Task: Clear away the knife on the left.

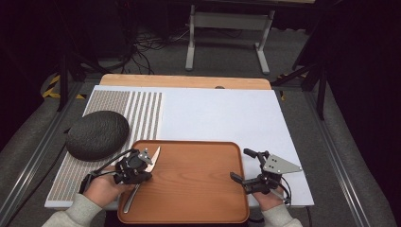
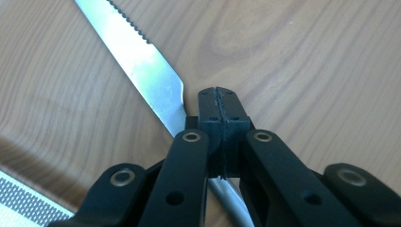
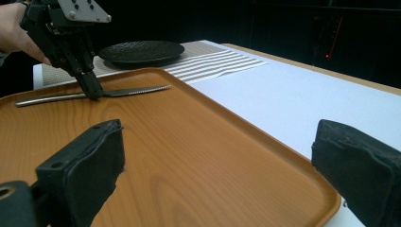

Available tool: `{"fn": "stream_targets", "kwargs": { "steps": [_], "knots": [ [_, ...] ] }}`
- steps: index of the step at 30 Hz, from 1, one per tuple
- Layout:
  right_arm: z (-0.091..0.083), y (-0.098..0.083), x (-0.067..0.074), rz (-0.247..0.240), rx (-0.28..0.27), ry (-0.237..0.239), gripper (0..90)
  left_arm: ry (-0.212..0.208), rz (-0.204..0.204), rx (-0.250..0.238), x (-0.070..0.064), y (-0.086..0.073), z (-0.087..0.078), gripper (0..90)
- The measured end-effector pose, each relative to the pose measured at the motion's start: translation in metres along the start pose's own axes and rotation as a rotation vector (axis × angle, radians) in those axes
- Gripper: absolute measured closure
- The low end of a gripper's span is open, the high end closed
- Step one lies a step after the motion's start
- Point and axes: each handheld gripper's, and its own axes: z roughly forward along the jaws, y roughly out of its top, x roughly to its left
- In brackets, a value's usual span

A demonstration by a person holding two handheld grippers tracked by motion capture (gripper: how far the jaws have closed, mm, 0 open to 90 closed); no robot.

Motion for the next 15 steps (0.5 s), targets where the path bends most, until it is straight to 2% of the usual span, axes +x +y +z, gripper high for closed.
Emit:
{"fn": "stream_targets", "kwargs": {
  "steps": [10, 13, 15],
  "knots": [
    [0.0, 0.0, 0.0, 0.002, 0.001, -0.001, 3.8, -0.007, -0.034, -0.009, 0.007, -0.006, -0.002, 89.9],
    [0.0, -0.001, 0.0, 0.002, 0.002, -0.001, 3.8, -0.008, -0.063, -0.008, 0.009, -0.009, -0.003, 90.0],
    [0.0, -0.001, 0.0, 0.002, 0.002, -0.001, 3.8, 0.0, -0.06, -0.007, 0.011, -0.01, -0.004, 90.0]
  ]
}}
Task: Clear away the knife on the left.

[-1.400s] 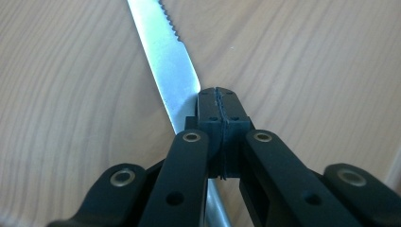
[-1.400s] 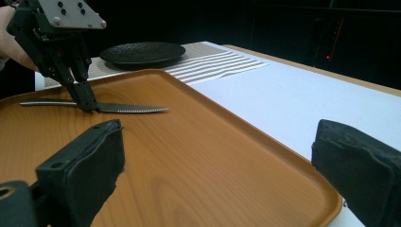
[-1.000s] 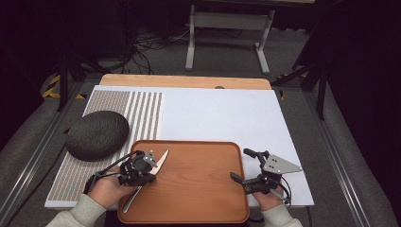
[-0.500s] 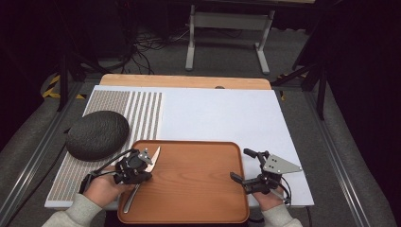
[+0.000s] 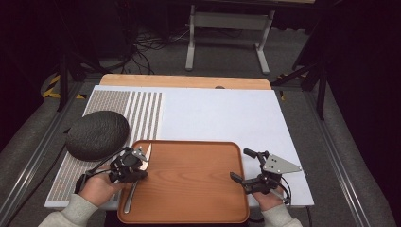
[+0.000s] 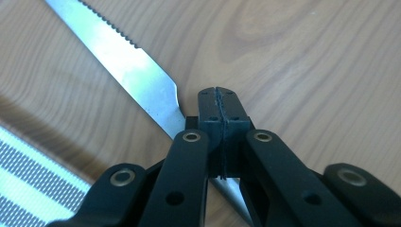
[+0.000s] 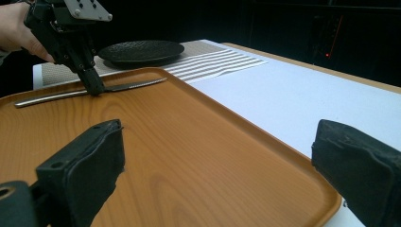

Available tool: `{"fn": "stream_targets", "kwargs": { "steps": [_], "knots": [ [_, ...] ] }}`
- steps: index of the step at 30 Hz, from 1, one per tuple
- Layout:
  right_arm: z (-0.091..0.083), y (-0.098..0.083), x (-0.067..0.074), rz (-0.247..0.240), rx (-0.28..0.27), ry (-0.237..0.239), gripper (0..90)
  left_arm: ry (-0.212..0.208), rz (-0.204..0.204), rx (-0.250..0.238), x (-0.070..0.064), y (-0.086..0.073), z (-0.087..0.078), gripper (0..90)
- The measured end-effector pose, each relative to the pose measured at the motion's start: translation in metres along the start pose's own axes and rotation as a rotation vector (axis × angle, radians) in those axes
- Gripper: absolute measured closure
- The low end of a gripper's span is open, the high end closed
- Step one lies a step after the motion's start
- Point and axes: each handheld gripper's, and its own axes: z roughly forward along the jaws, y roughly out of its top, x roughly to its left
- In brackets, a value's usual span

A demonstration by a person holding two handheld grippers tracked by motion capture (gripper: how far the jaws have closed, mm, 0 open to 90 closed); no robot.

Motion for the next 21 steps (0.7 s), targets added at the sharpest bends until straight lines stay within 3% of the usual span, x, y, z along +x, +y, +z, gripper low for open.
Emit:
{"fn": "stream_targets", "kwargs": {
  "steps": [10, 21],
  "knots": [
    [0.0001, -0.0002, -0.0002, 0.004, 0.0, -0.002, 3.8, 0.006, -0.033, -0.005, 0.0059, -0.007, -0.0028, 89.9],
    [-0.0002, -0.0002, -0.0005, 0.007, 0.001, -0.002, 3.8, 0.006, -0.041, -0.009, 0.0077, -0.0106, -0.004, 89.9]
  ]
}}
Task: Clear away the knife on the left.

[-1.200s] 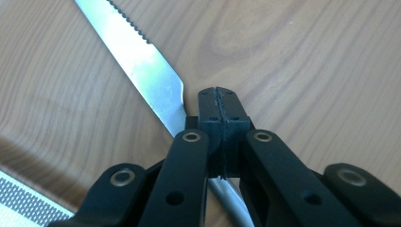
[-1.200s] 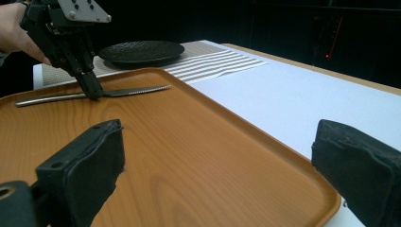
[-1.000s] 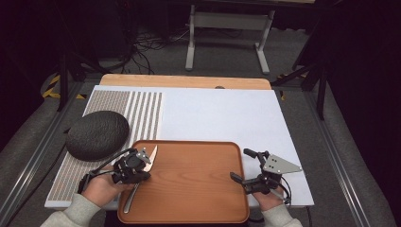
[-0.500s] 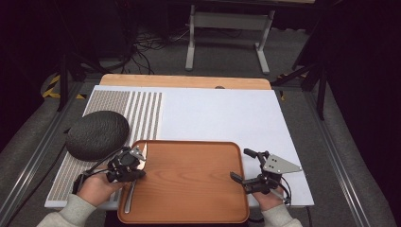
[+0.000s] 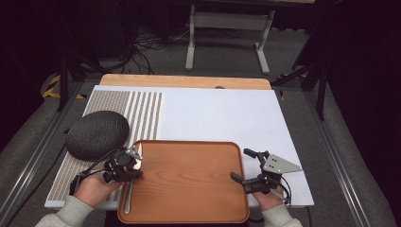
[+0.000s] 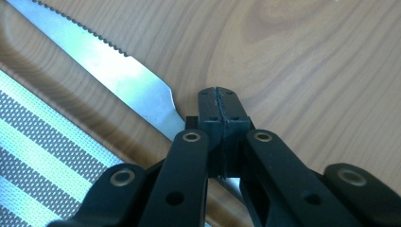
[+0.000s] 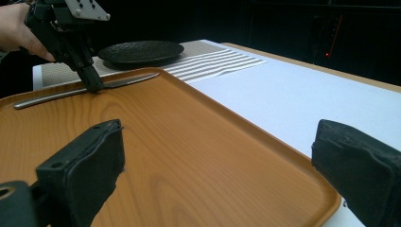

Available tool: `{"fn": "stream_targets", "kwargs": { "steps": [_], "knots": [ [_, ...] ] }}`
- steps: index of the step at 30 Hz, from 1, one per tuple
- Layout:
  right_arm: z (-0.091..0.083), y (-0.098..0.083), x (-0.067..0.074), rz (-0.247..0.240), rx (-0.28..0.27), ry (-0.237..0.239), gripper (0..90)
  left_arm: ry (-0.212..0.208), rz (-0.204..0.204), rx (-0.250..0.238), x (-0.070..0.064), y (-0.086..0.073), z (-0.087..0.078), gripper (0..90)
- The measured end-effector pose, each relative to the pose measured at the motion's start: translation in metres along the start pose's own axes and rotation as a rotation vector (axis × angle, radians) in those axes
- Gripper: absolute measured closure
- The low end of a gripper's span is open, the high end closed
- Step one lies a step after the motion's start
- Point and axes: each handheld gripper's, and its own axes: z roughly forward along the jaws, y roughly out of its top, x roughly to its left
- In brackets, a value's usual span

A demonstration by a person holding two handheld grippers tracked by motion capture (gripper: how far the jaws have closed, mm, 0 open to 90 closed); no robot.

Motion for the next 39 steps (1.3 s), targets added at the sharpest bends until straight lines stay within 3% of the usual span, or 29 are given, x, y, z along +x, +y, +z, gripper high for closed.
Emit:
{"fn": "stream_targets", "kwargs": {
  "steps": [7, 9, 12, 15, 16, 17, 20, 23, 28, 32, 33, 39],
  "knots": [
    [0.0, 0.0, 0.0, -0.003, -0.002, 0.0, 3.8, 0.003, -0.002, -0.015, -0.001, -0.001, -0.002, 89.5],
    [0.0, 0.0, 0.0, -0.004, -0.002, 0.0, 3.8, -0.002, 0.001, -0.043, -0.002, -0.002, -0.005, 82.7],
    [0.0, 0.0, 0.0, -0.004, -0.002, 0.001, 3.8, 0.016, 0.068, -0.143, -0.003, -0.004, -0.012, 66.9],
    [0.0, 0.0, 0.0, -0.006, -0.001, -0.002, 3.8, -0.012, 0.07, -0.228, -0.002, -0.006, -0.017, 52.2],
    [0.0, 0.0, 0.0, -0.006, -0.001, -0.002, 3.8, -0.012, 0.07, -0.228, -0.002, -0.006, -0.017, 45.5],
    [0.0, 0.0, 0.0, -0.005, -0.001, -0.002, 3.8, -0.021, 0.074, -0.264, -0.001, -0.008, -0.019, 45.5],
    [-0.001, 0.0, 0.0, -0.006, -0.002, -0.001, 3.8, -0.023, 0.108, -0.335, -0.002, -0.011, -0.023, 27.8],
    [-0.002, 0.001, 0.0, -0.006, -0.005, -0.004, 3.8, -0.007, 0.12, -0.371, -0.003, -0.014, -0.025, 20.8],
    [-0.002, 0.001, 0.0, -0.007, -0.004, -0.002, 3.8, -0.017, 0.132, -0.484, -0.004, -0.022, -0.032, 9.1],
    [-0.002, 0.001, 0.0, -0.007, -0.005, -0.003, 3.8, -0.038, 0.128, -0.54, -0.004, -0.026, -0.035, 5.2],
    [-0.002, 0.001, 0.0, -0.007, -0.005, -0.003, 3.8, -0.034, 0.143, -0.592, -0.003, -0.029, -0.037, 3.8],
    [-0.002, 0.001, 0.0, -0.008, -0.007, -0.003, 3.8, -0.049, 0.151, -0.714, -0.003, -0.039, -0.041, 2.3]
  ]
}}
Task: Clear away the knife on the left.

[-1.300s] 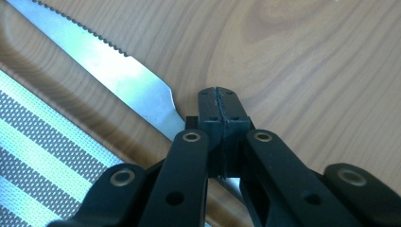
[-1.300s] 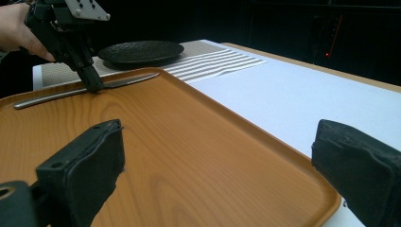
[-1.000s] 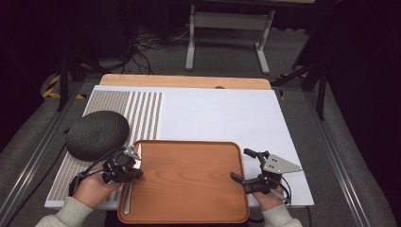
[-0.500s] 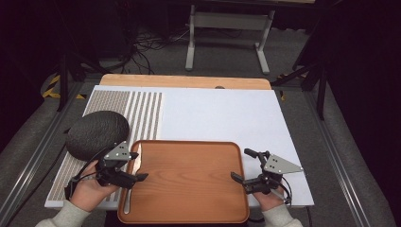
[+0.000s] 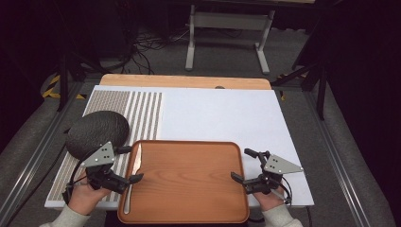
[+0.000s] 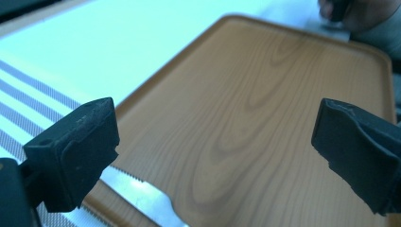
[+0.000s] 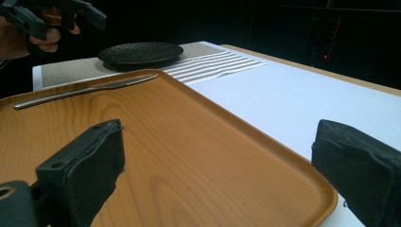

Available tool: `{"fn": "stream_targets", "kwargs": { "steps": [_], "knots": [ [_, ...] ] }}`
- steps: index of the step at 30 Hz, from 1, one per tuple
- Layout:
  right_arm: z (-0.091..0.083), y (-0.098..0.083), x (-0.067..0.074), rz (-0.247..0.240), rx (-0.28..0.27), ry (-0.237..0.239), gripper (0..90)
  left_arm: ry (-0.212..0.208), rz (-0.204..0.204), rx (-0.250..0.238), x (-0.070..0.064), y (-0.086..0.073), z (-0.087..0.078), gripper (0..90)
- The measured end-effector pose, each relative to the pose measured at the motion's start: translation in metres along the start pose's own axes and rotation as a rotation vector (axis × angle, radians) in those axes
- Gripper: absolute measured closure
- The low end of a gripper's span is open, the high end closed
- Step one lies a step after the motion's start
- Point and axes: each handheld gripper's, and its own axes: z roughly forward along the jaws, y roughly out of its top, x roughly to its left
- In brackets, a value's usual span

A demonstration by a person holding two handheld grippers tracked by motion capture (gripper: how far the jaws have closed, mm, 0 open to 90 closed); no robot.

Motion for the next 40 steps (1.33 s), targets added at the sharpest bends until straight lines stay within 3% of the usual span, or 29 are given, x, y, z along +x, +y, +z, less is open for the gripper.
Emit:
{"fn": "stream_targets", "kwargs": {
  "steps": [3, 4, 6, 13, 20, 21, 24, 33, 40],
  "knots": [
    [0.0, 0.0, 0.0, 0.001, -0.001, 0.001, 3.8, 0.003, 0.003, -0.066, -0.001, -0.004, -0.005, 2.2],
    [0.0, 0.0, 0.0, 0.001, 0.0, 0.002, 3.8, 0.003, 0.003, -0.066, -0.001, -0.004, -0.005, 2.1],
    [-0.001, 0.0, 0.0, 0.001, 0.0, 0.002, 3.8, 0.019, 0.019, -0.127, -0.002, -0.01, -0.01, 2.1],
    [-0.001, 0.0, 0.0, 0.002, -0.004, 0.001, 3.7, 0.049, 0.029, -0.197, -0.001, -0.028, -0.013, 1.9],
    [-0.002, -0.001, -0.001, 0.005, -0.013, -0.004, 3.4, 0.051, 0.023, -0.207, 0.001, -0.045, -0.013, 1.2],
    [-0.002, -0.001, -0.001, 0.007, -0.014, -0.003, 3.3, 0.033, 0.022, -0.217, 0.004, -0.053, -0.012, 0.9],
    [-0.003, -0.003, -0.002, 0.013, -0.018, -0.006, 3.0, 0.022, -0.014, -0.242, 0.01, -0.06, -0.012, 0.4],
    [-0.003, -0.004, -0.003, 0.018, -0.012, -0.013, 2.8, 0.088, 0.007, -0.208, 0.008, -0.061, -0.011, 0.6],
    [-0.003, -0.002, -0.003, 0.018, -0.003, -0.009, 2.9, 0.081, -0.041, -0.223, 0.009, -0.062, -0.011, 0.4]
  ]
}}
